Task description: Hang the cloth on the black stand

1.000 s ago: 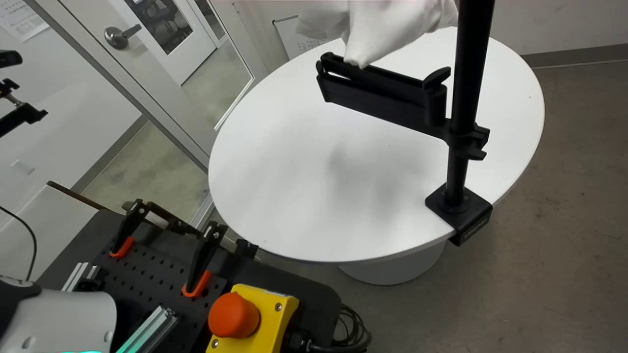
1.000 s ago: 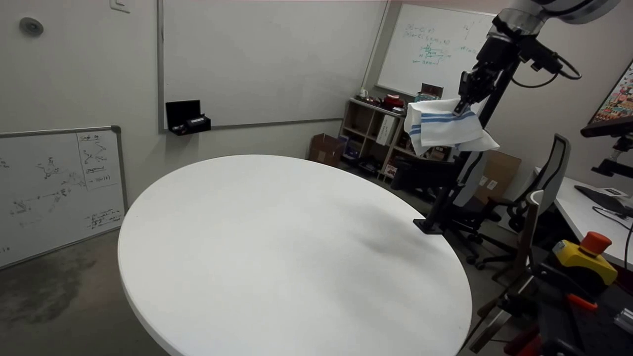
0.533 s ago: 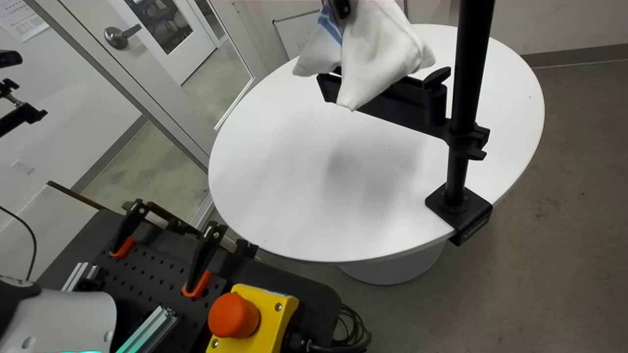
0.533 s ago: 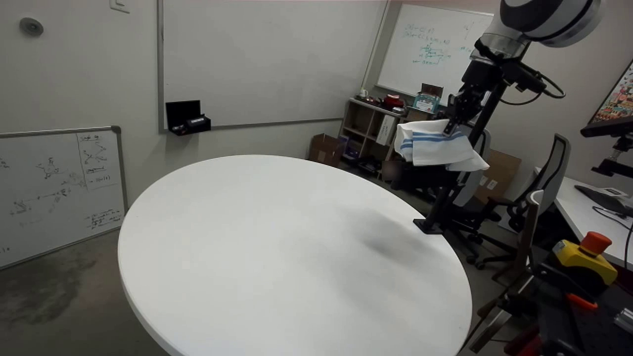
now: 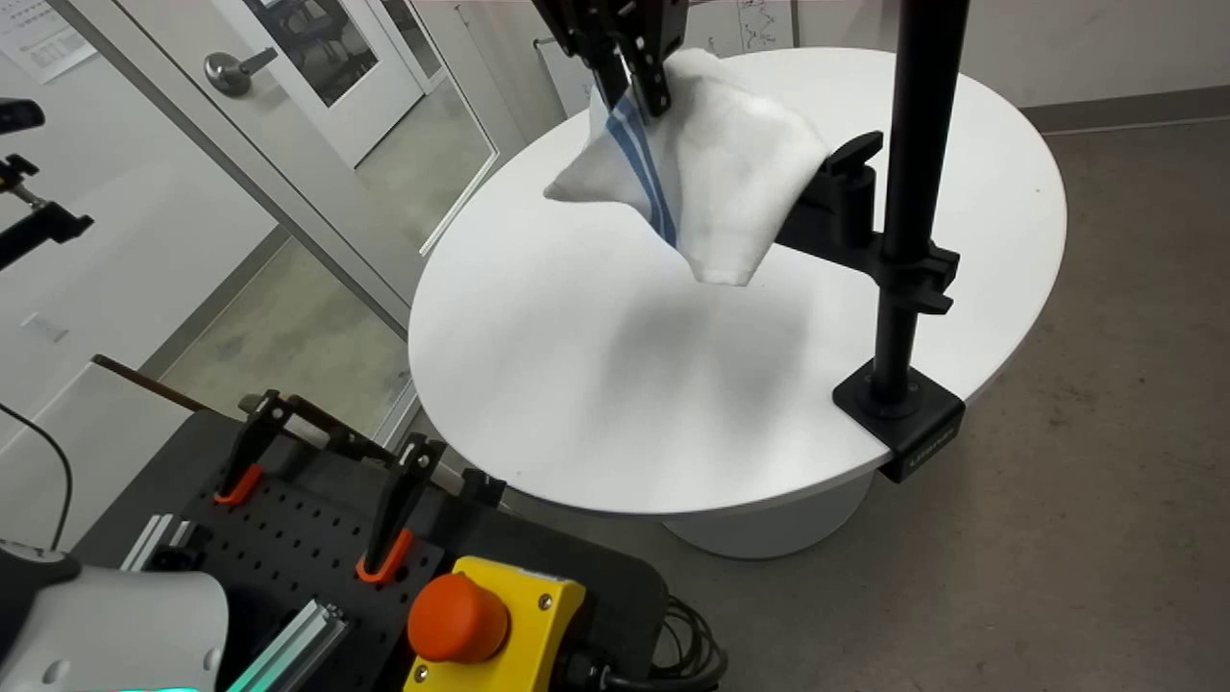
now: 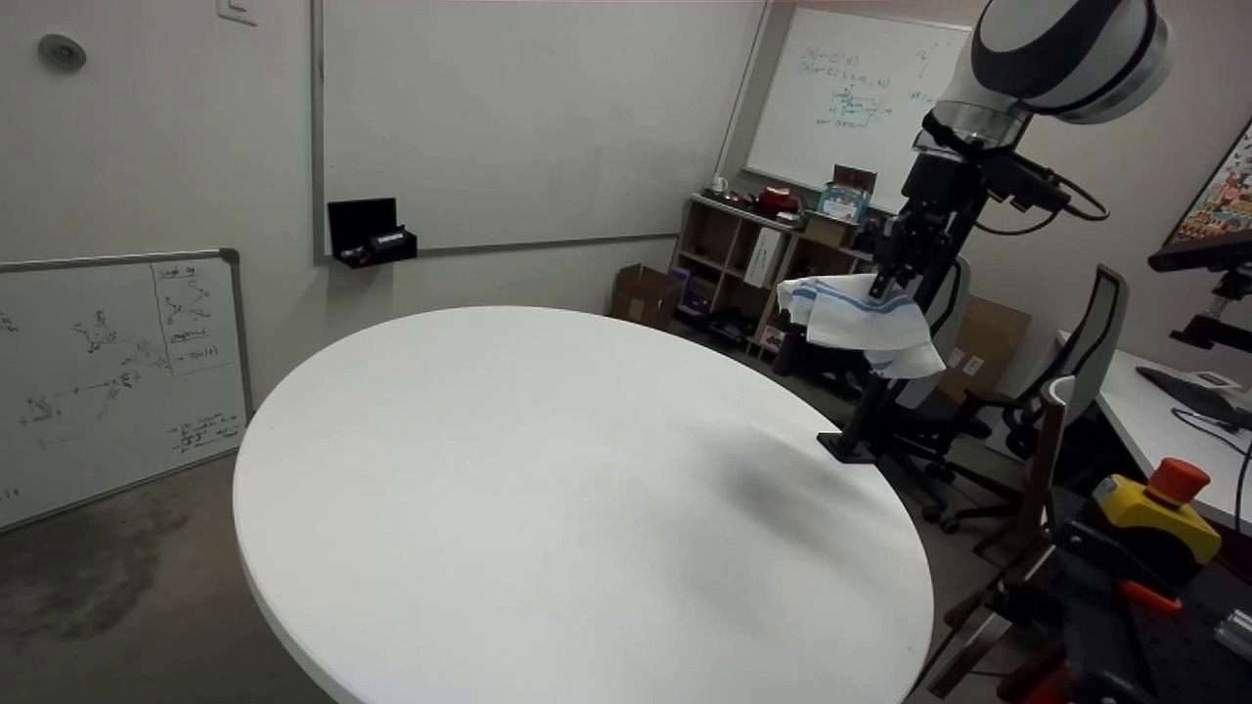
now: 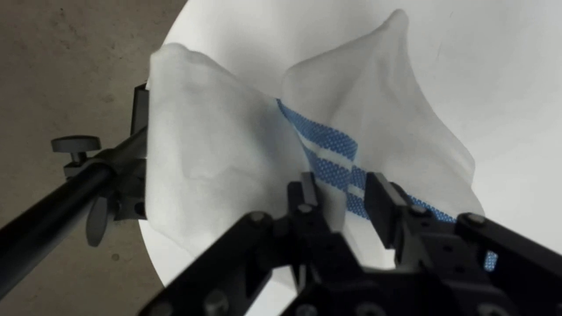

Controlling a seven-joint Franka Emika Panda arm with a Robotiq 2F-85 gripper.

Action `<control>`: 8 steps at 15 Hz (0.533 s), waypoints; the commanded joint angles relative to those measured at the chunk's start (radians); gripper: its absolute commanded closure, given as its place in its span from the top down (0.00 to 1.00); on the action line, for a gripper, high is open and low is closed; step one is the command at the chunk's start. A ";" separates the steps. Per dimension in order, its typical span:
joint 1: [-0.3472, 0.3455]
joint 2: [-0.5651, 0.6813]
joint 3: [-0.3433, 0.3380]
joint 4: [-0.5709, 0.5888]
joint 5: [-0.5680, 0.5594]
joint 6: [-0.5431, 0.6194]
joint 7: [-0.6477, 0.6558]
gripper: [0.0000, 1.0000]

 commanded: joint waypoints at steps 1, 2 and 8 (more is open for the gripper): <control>0.001 0.004 0.006 -0.016 -0.019 0.020 0.019 0.69; 0.001 0.005 0.006 -0.018 -0.020 0.020 0.019 0.75; 0.003 0.004 0.008 -0.037 -0.025 0.017 0.020 1.00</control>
